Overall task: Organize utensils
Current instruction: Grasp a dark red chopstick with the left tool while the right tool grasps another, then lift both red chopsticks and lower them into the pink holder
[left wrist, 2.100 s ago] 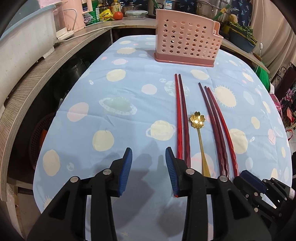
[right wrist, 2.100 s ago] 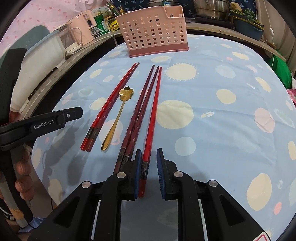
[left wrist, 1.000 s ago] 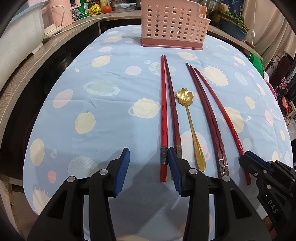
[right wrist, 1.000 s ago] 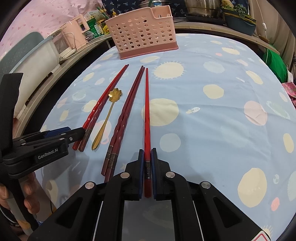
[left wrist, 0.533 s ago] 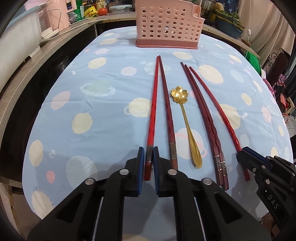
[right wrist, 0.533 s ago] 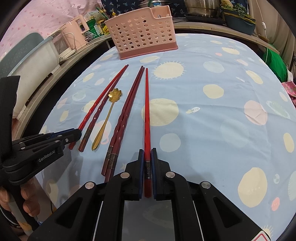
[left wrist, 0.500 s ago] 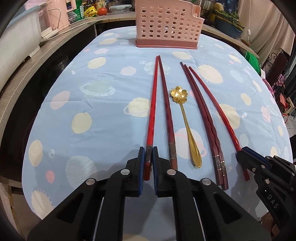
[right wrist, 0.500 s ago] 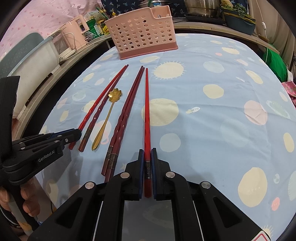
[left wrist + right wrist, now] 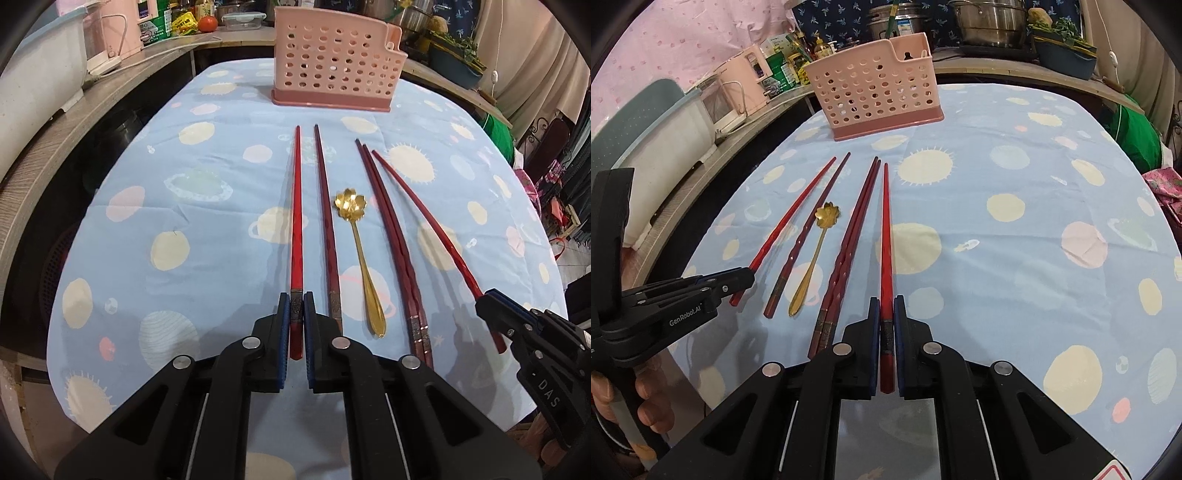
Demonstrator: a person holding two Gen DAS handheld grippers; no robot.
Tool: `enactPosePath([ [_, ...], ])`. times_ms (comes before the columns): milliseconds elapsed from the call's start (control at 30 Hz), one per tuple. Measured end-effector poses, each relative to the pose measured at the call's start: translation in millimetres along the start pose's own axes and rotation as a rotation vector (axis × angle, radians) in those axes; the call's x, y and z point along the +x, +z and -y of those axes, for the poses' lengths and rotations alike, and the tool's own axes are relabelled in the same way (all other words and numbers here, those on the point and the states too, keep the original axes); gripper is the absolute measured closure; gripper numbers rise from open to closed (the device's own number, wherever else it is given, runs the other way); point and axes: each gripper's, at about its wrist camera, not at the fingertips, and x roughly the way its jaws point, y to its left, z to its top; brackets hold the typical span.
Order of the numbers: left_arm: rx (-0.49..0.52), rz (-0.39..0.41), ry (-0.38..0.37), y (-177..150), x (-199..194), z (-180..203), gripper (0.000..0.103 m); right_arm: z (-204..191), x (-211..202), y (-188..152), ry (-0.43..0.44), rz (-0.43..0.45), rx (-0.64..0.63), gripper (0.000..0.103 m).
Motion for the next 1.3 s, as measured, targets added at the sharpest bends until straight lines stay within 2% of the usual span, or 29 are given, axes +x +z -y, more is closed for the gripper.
enactPosePath([
  [233, -0.035, 0.063, -0.019, 21, -29, -6, 0.096, 8, -30, 31, 0.007, 0.092, 0.032, 0.096],
  [567, -0.056, 0.177, -0.024, 71, -67, -8, 0.096, 18, -63, 89, 0.02, 0.229, 0.04, 0.096],
  [1000, -0.053, 0.322, -0.022, 143, -102, -4, 0.096, 18, -75, 150, 0.03, 0.334, 0.032, 0.096],
  [1300, -0.046, 0.419, -0.032, 194, -127, 1, 0.096, 24, -87, 202, 0.086, 0.416, 0.068, 0.096],
])
